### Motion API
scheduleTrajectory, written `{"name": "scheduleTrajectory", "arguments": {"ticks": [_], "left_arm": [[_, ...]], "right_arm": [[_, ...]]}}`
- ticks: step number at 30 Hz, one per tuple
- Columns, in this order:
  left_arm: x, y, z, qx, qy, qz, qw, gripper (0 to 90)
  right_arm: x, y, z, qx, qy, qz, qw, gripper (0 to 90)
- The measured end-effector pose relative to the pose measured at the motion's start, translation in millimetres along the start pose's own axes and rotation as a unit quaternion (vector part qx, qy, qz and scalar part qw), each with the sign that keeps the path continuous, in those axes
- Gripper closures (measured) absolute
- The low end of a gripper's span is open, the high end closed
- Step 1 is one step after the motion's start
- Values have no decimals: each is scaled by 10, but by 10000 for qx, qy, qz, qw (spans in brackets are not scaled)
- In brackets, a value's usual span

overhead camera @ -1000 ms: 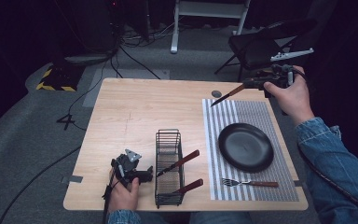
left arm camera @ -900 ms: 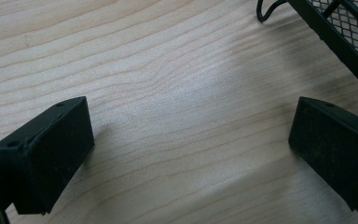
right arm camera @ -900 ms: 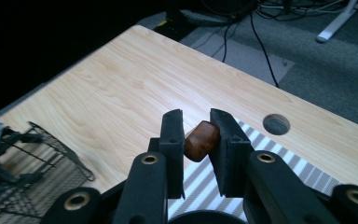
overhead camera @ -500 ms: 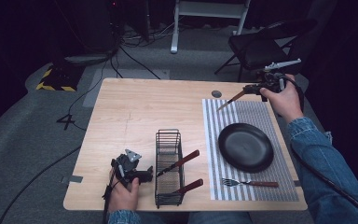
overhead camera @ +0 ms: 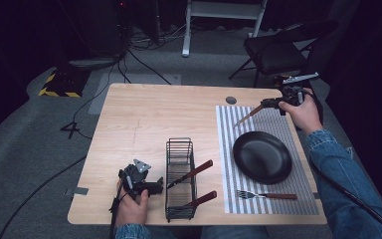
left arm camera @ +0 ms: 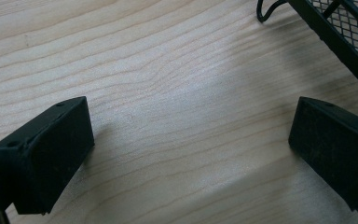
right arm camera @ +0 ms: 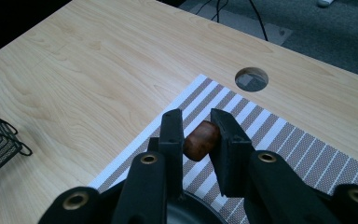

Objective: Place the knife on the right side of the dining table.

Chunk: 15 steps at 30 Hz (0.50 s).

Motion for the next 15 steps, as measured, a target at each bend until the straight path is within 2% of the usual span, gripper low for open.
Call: {"name": "scheduleTrajectory", "arguments": {"ticks": [4, 7, 9, 15], "left_arm": [[0, 0, 0, 1, 1, 2, 10000, 0], [0, -1, 0, -2, 0, 2, 10000, 0], [0, -2, 0, -1, -1, 0, 10000, 1], [0, -3, 0, 3, -2, 6, 10000, 1]], "right_arm": [[-5, -67, -24, 104, 184, -409, 9989, 755], [-13, -96, -46, 422, 169, -467, 9979, 760], [-17, -109, -55, 538, 172, -528, 9970, 756], [-14, -182, -113, 808, 248, -949, 9919, 710]]}}
Point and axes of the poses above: each handheld gripper's, and its own axes: x roughly forward along the jaws, z roughly out of its top, y roughly to its left, the point moved 3 cm from there along x, roughly forward along the jaws, and after that the axes turned 8 degrees about -y, right-handed, at the moved point
